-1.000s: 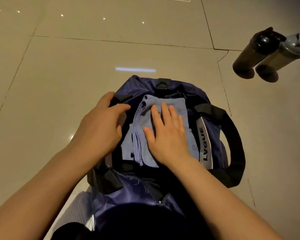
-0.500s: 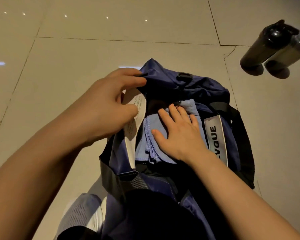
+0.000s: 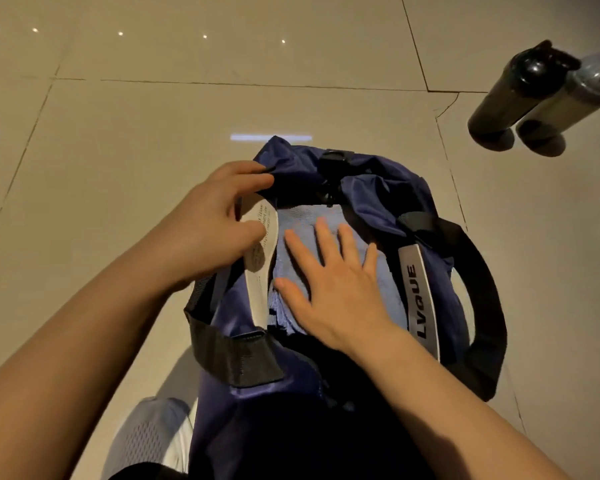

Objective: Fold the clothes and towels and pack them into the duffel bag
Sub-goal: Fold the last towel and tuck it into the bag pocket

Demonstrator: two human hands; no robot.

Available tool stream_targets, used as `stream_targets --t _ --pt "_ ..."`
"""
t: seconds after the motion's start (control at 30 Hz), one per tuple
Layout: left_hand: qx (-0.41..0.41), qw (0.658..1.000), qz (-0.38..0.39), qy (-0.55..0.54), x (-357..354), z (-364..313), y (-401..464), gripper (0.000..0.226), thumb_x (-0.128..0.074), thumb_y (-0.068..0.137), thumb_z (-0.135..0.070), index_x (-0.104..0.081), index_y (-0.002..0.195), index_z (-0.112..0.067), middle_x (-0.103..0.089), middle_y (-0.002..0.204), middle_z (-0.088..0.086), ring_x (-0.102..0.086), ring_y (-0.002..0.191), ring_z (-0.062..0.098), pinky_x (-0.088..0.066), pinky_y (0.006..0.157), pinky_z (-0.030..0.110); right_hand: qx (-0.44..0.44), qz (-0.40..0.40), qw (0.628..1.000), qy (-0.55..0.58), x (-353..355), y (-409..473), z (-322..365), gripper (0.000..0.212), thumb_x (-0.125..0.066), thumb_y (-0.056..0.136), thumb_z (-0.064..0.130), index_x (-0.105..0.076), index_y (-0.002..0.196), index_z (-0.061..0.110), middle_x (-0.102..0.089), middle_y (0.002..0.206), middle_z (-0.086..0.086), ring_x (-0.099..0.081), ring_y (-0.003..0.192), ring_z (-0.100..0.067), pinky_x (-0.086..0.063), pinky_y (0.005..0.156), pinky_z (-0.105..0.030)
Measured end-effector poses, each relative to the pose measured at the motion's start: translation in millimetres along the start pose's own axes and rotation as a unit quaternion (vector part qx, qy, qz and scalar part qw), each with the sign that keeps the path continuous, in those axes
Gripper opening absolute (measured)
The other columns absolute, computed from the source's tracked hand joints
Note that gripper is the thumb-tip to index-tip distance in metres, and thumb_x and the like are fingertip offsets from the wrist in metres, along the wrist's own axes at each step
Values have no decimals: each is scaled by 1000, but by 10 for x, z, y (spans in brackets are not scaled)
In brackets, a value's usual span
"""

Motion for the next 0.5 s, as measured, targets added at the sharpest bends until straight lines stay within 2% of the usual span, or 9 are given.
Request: stream_targets --t 0.07,0.13,0.2,0.27,0.33,0.4,0.5 --pt "27 999 -20 -18 166 76 -17 68 -52 64 -22 -56 132 -25 -43 134 -20 -57 101 15 -44 86 21 18 35 999 -29 -92 -42 92 74 -12 85 77 8 149 46 19 160 0 20 145 -34 13 106 -70" --pt "45 998 -25 -38 298 150 -30 57 -61 75 -14 -56 130 -28 -44 127 -26 -59 94 13 -47 86 26 -23 51 997 -44 -123 57 35 73 -15 88 76 11 149 45 20 160 0 14 145 -38 8 105 -71" --pt "43 998 -18 -43 343 150 -55 61 -61 68 -17 -56 127 -32 -45 122 -34 -58 91 6 -47 86 27 -94 56 994 -12 -77 238 -104 70 -16 92 70 9 151 41 13 161 -1 -2 144 -40 -5 106 -69" --pt "33 999 -7 -22 296 105 -73 71 -52 59 -23 -56 129 -33 -44 121 -35 -58 90 8 -47 85 26 -138 62 988 13 -35 379 -167 66 -17 96 65 0 152 36 6 162 -2 -9 142 -40 -11 105 -67" --pt "23 1000 7 -2 208 90 -76 76 -50 58 -25 -54 133 -30 -42 130 -26 -58 93 9 -47 88 29 -146 66 987 10 -50 416 -121 63 -17 97 62 -4 152 33 7 162 -3 -5 142 -41 -8 105 -69" --pt "17 1000 18 1 129 123 -76 77 -50 58 -25 -51 135 -29 -40 136 -22 -56 97 4 -44 92 26 -124 46 991 14 -62 363 -37 63 -16 97 61 -4 152 35 10 161 -3 3 144 -39 0 106 -68" --pt "7 999 27 -17 38 207 -101 77 -51 60 -24 -50 136 -28 -38 136 -22 -49 113 3 -38 100 22 -53 -1 998 45 10 81 48 60 -14 97 59 -4 152 38 10 162 1 15 147 -25 12 114 -58"
Point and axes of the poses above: each hand's wrist, its own y-axis towards the middle knuckle, its own x-axis out of the back of the hand, z = x × y, the point moved 9 cm from there along y, towards the middle knuckle
